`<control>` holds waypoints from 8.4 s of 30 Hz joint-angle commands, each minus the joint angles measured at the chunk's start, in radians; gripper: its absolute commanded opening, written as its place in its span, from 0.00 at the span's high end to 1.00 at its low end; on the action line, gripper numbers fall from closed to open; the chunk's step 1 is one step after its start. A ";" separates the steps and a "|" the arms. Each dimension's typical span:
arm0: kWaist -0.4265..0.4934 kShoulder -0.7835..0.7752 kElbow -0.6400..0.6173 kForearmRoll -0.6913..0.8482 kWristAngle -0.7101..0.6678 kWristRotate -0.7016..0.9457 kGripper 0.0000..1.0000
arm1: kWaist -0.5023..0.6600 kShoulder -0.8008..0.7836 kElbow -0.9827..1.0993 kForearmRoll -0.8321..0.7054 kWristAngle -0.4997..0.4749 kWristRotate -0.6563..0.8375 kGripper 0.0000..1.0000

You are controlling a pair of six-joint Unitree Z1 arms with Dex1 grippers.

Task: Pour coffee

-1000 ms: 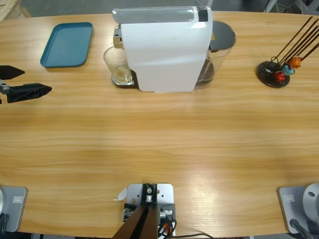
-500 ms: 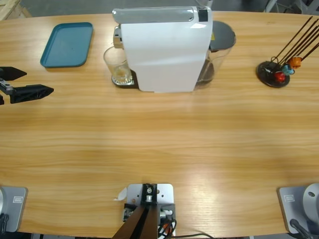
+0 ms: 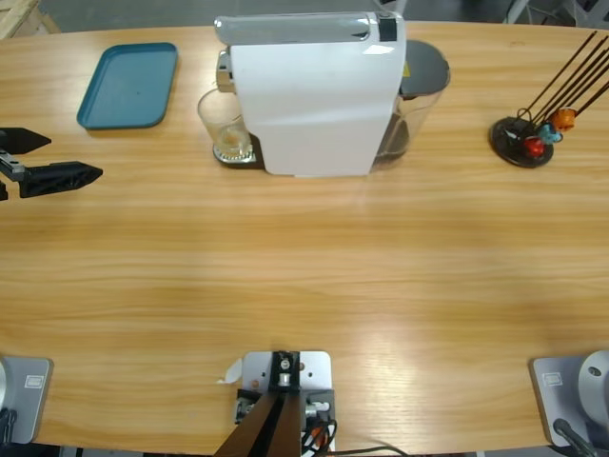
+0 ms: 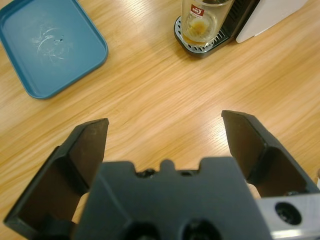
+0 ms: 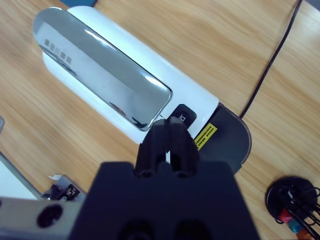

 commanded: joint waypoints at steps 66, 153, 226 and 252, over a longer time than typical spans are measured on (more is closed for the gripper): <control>0.011 0.079 0.014 -0.011 -0.003 -0.001 0.01 | 0.016 -0.207 0.168 -0.017 -0.112 0.030 0.00; -0.005 -0.021 0.286 -0.425 -0.117 0.219 0.09 | 0.068 -0.640 1.408 -0.976 0.074 -0.058 0.00; -0.015 0.025 0.286 -0.442 -0.146 0.219 0.09 | 0.154 -0.671 1.431 -1.000 -0.031 -0.103 0.00; -0.015 0.034 0.286 -0.449 -0.155 0.220 0.09 | 0.154 -0.665 1.430 -1.004 -0.033 -0.103 0.00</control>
